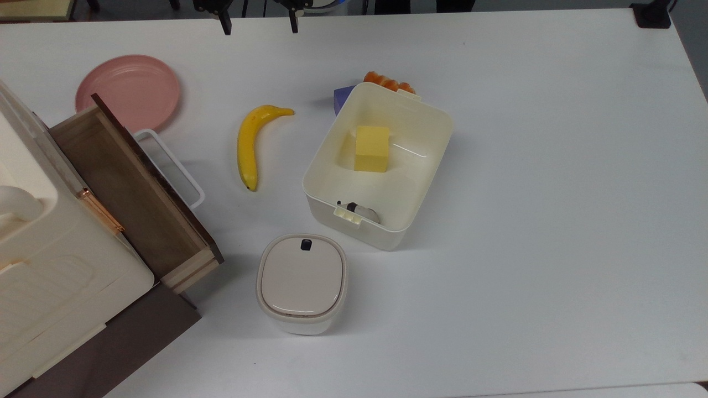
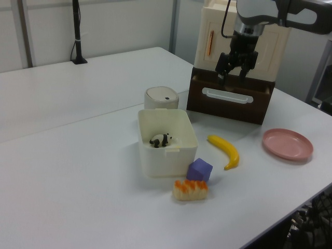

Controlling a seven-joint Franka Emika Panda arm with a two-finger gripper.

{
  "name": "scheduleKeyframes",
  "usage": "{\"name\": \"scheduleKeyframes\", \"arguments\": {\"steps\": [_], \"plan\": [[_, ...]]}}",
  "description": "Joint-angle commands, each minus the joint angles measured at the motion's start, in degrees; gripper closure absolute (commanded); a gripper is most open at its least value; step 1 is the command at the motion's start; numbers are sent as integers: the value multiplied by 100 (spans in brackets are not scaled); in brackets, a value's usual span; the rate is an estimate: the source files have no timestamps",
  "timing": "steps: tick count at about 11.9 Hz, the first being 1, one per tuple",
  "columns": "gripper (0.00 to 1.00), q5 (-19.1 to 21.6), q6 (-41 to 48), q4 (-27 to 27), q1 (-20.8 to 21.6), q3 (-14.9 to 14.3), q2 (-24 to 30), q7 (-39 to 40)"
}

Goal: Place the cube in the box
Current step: 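Move the open gripper from the cabinet toward the purple cube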

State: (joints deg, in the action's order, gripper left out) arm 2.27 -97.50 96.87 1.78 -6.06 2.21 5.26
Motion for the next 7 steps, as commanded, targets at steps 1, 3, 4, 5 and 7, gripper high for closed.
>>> {"name": "scheduleKeyframes", "arguments": {"steps": [1, 3, 4, 5, 7], "plan": [[0, 168, 143, 60, -20, -62, 139, 55], [0, 160, 135, 60, -12, -36, 122, 54], [0, 160, 126, 60, -11, -36, 113, 46], [0, 168, 117, 60, -20, -27, 113, 45], [0, 221, 100, 51, -20, -10, 113, -42]]}}
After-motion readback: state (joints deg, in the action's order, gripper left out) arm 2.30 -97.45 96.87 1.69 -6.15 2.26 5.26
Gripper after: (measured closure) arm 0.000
